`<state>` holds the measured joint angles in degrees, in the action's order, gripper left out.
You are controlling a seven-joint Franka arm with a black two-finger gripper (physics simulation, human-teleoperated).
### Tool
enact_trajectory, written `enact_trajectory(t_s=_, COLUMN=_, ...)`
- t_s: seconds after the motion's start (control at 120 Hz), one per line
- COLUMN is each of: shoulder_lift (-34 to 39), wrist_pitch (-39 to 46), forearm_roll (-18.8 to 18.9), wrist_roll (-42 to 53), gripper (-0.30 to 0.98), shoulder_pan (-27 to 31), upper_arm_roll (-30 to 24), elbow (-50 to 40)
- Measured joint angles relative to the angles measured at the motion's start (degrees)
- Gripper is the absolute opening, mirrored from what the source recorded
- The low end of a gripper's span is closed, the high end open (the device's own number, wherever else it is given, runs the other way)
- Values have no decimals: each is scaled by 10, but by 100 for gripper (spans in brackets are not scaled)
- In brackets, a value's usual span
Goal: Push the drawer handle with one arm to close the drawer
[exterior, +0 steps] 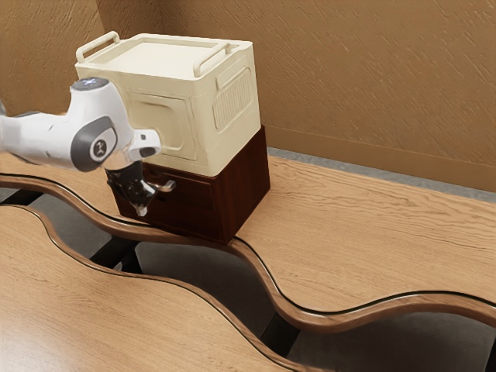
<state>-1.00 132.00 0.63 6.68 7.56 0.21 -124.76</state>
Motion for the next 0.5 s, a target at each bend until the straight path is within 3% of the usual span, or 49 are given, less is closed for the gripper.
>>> enact_trajectory(t_s=0.083, shoulder_lift=169, wrist_pitch=-17, forearm_roll=-28, wrist_roll=-17, gripper=-9, shoulder_pan=-12, upper_arm_roll=-11, elbow=-137)
enact_trajectory(t_s=0.158, shoulder_lift=248, wrist_pitch=-85, forearm_roll=-60, wrist_roll=-33, gripper=8, shoulder_pan=-24, upper_arm_roll=-47, elbow=-91)
enact_trajectory(t_s=0.217, shoulder_lift=266, wrist_pitch=-131, forearm_roll=-74, wrist_roll=-43, gripper=22, shoulder_pan=-29, upper_arm_roll=-67, elbow=-28)
enact_trajectory(t_s=0.308, shoulder_lift=248, wrist_pitch=-216, forearm_roll=-78, wrist_roll=-58, gripper=38, shoulder_pan=-62, upper_arm_roll=-52, elbow=72)
enact_trajectory(t_s=0.5, shoulder_lift=241, wrist_pitch=-317, forearm_roll=-79, wrist_roll=-81, gripper=56, shoulder_pan=-68, upper_arm_roll=-47, elbow=94)
